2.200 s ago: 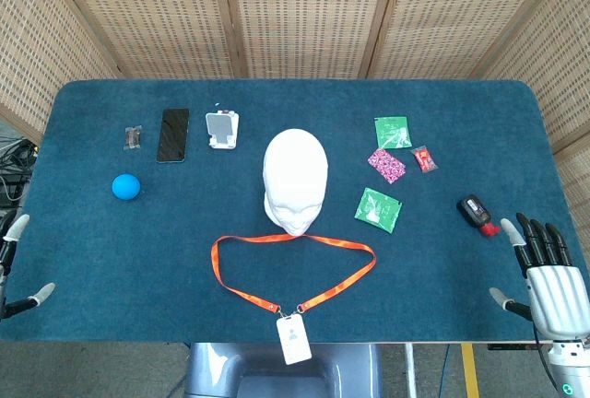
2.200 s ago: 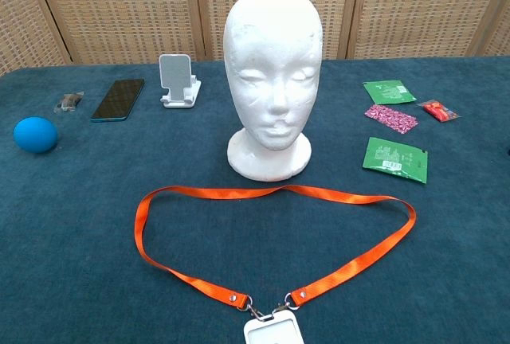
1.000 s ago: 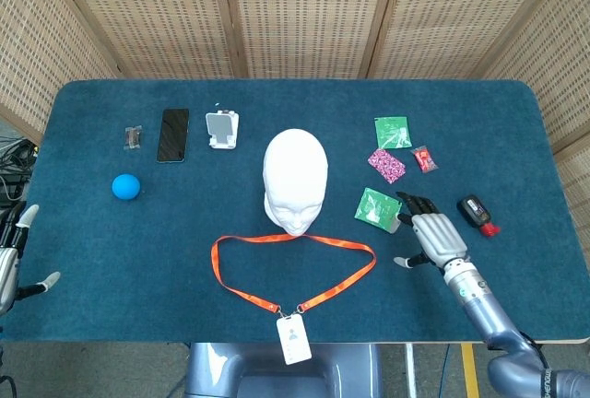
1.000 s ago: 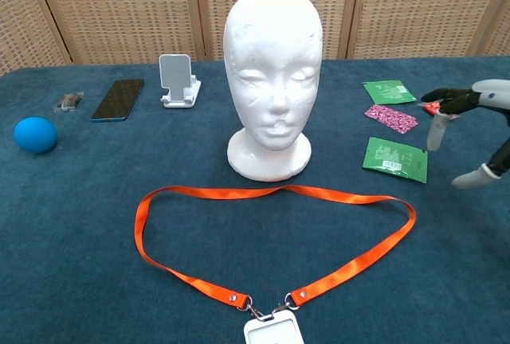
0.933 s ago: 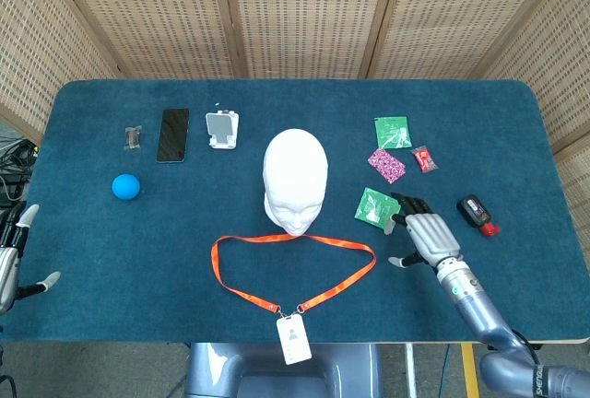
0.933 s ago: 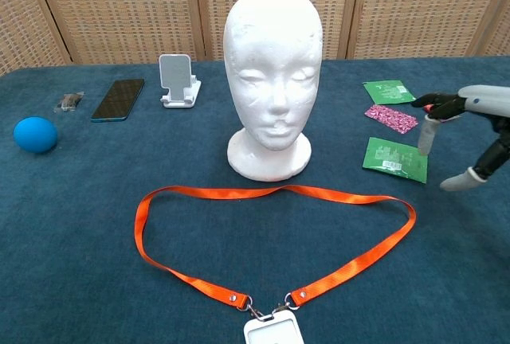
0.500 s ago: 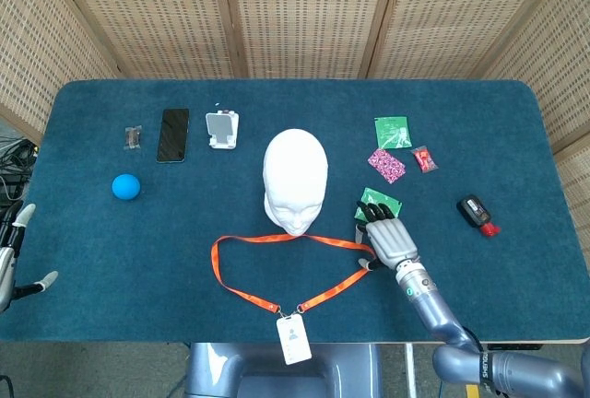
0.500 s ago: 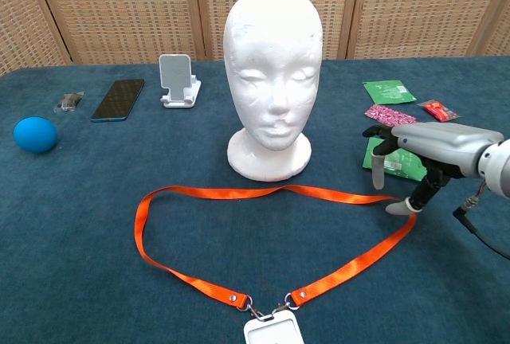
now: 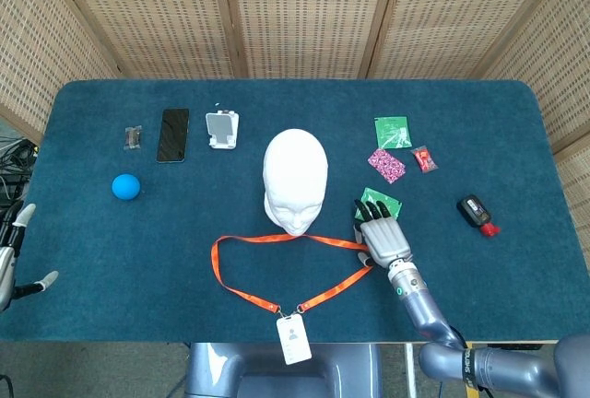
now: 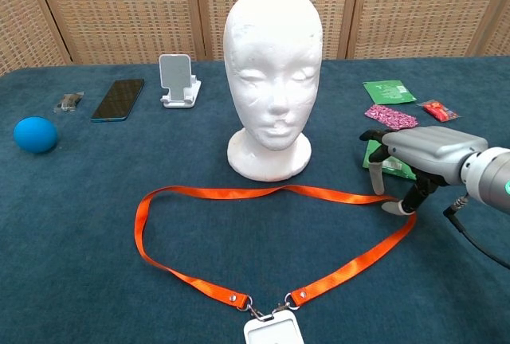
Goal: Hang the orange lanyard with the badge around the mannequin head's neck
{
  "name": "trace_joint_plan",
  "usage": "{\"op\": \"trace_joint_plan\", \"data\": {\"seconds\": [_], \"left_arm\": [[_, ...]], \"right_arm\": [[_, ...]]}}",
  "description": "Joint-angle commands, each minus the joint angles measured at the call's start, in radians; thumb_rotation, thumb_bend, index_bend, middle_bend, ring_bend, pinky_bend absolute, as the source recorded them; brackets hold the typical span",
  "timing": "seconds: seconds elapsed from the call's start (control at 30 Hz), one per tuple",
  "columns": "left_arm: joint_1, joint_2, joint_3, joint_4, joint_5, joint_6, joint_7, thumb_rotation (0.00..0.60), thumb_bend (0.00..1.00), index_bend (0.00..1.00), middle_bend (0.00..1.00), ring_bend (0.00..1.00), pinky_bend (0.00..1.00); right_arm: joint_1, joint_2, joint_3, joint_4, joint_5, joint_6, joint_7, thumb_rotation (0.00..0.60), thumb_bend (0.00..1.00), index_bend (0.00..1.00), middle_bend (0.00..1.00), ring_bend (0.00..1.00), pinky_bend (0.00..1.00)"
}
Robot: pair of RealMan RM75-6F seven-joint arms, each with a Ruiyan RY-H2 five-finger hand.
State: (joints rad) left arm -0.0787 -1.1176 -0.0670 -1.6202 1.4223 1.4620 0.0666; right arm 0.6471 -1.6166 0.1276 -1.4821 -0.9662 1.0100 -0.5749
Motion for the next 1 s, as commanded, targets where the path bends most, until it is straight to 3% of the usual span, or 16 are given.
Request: {"op": "trace_joint_plan", "data": {"seconds": [0.03,0.33,0.5,0.7,1.0], "left_arm": [[0.001,0.000,-0.001,-0.001,-0.001,0.002,-0.002,0.600,0.00,0.00,0.00,0.00,0.00],[0.000,0.002,0.001,0.000,0.001,0.002,-0.005,0.600,0.00,0.00,0.00,0.00,0.00],[0.000,0.002,0.001,0.000,0.001,0.003,-0.007,0.600,0.00,0.00,0.00,0.00,0.00],[-0.002,0.000,0.002,0.002,0.002,0.001,-0.004,0.600,0.00,0.00,0.00,0.00,0.00],[-0.039,-0.015,-0.004,-0.001,0.035,-0.023,0.000,0.600,0.00,0.00,0.00,0.00,0.00]], "right_arm": [[0.003,-0.008,0.002,0.011,0.007,0.004,-0.006,0.600,0.53,0.55,0.00,0.00,0.00],[0.010,-0.022,-0.007,0.025,0.020,0.004,-0.027,0.600,0.58,0.57,0.00,0.00,0.00],[0.010,-0.032,-0.012,0.037,0.008,0.010,-0.025,0.600,0.60,0.64,0.00,0.00,0.00],[0.008,-0.040,-0.016,0.048,-0.001,0.018,-0.026,0.600,0.63,0.65,0.00,0.00,0.00],[-0.007,-0.022,-0.007,0.028,-0.021,0.018,0.037,0.600,0.65,0.69,0.00,0.00,0.00]]}}
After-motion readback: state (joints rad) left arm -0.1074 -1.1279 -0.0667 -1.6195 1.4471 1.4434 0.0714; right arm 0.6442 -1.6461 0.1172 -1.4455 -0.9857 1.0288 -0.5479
